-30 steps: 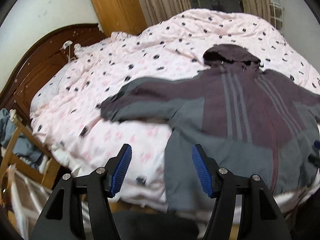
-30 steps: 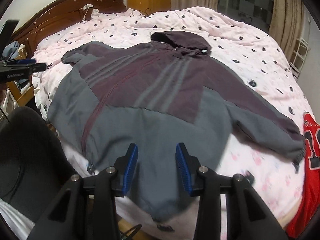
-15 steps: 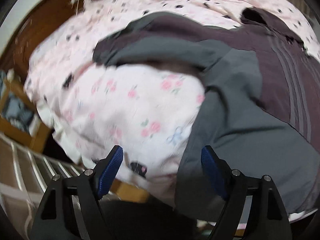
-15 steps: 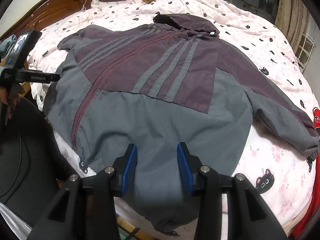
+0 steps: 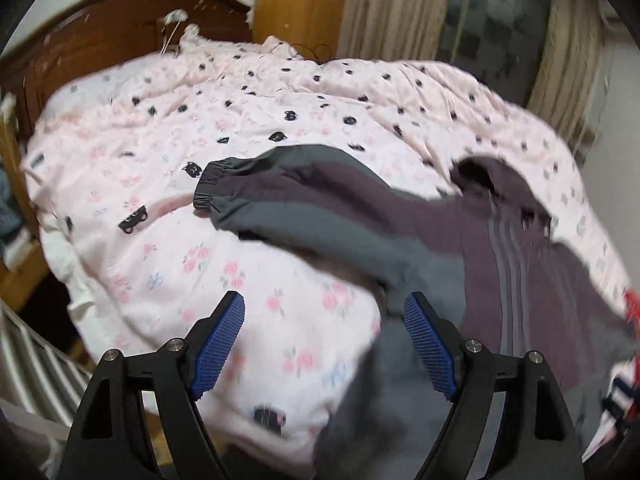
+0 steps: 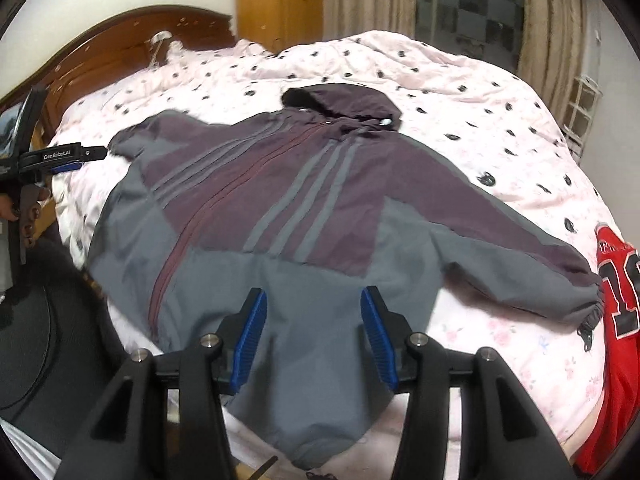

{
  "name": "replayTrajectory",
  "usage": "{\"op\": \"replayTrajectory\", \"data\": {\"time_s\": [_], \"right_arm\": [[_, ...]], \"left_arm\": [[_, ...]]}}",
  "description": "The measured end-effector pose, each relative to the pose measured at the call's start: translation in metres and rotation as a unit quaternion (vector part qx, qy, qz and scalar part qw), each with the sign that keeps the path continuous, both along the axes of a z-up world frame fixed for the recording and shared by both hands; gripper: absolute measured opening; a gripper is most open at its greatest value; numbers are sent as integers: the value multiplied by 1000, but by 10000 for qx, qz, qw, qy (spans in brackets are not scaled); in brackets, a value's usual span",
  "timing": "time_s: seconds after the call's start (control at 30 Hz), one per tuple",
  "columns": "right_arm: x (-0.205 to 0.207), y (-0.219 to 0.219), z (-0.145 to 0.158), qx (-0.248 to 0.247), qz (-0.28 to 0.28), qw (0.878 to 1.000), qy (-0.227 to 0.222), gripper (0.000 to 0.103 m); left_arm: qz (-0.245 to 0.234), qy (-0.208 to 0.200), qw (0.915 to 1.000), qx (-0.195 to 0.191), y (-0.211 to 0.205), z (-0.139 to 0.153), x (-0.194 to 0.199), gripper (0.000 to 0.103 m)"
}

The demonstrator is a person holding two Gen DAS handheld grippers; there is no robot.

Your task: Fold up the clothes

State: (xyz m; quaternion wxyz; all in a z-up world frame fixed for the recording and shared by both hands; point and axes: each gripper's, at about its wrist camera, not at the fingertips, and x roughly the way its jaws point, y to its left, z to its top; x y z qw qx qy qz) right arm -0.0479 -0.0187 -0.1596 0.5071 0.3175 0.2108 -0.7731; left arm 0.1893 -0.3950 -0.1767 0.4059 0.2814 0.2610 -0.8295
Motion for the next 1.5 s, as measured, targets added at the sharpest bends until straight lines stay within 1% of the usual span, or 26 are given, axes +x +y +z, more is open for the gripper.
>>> {"op": "replayTrajectory", "data": {"time_s": [0.13, 0.2, 0.3, 0.37, 0.4, 0.47, 0.5, 0.57, 0.63, 0.67, 0.7, 0.8, 0.83, 0.9, 0.97, 1.07, 1.17, 1.27, 1.43, 1.47, 1.5], "right_arm": [[-14, 2, -5, 109, -224, 9995, -169, 51], [-19, 3, -11, 209, -318, 9990, -237, 51], [-24, 3, -17, 294, -418, 9981, -354, 51], [-26, 3, -18, 303, -459, 9977, -389, 51], [-29, -1, -15, 280, -465, 9980, -338, 51], [-34, -9, -8, 235, -476, 9983, -237, 51], [-37, -12, -5, 212, -482, 9984, -186, 51], [-42, -20, 2, 166, -494, 9986, -84, 51], [-47, -28, 9, 120, -505, 9986, 18, 51], [-50, -31, 13, 97, -511, 9986, 68, 51], [-53, -35, 16, 75, -517, 9986, 119, 51], [-64, -50, 28, -20, -538, 9982, 250, 53], [-73, -61, 34, -80, -567, 9979, 308, 56], [-88, -81, 44, -185, -614, 9972, 389, 61], [-104, -104, 50, -251, -666, 9965, 436, 63], [-128, -141, 52, -188, -728, 9962, 444, 63], [-150, -178, 47, -57, -749, 9963, 430, 63], [-166, -212, 37, 143, -727, 9961, 486, 64], [-181, -259, 15, 408, -618, 9960, 509, 65], [-183, -268, 12, 439, -600, 9960, 492, 66], [-185, -276, 8, 471, -584, 9960, 481, 69]], "left_arm": [[301, 444, 9980, 328, -33, -10, 7, 79], [477, 630, 9959, 436, -42, -16, 12, 79], [750, 1104, 9880, 781, -58, -26, 24, 79], [891, 1287, 9829, 966, -69, -33, 29, 79], [945, 1341, 9811, 1021, -73, -35, 30, 79], [1035, 1418, 9788, 1055, -75, -36, 32, 79], [1058, 1450, 9787, 993, -74, -34, 33, 79], [992, 1475, 9821, 616, -64, -22, 28, 79], [704, 1400, 9876, 113, -52, -4, 13, 79], [520, 1333, 9897, -47, -49, 2, -1, 81], [342, 1261, 9913, -150, -47, 6, -18, 84], [-191, 1043, 9933, -458, -42, 18, -71, 84], [-369, 969, 9930, -560, -40, 23, -89, 84], [-636, 816, 9924, -668, -42, 29, -128, 85], [-802, 594, 9921, -765, -47, 31, -167, 85], [-980, 204, 9910, -888, -54, 27, -217, 85], [-1119, -87, 9899, -863, -64, 15, -261, 85], [-1164, -368, 9897, -745, -76, 0, -288, 85], [-1258, -517, 9904, -264, -97, -23, -310, 84], [-1295, -525, 9900, -177, -99, -26, -313, 84], [-1358, -516, 9893, -113, -100, -29, -316, 84]]}}
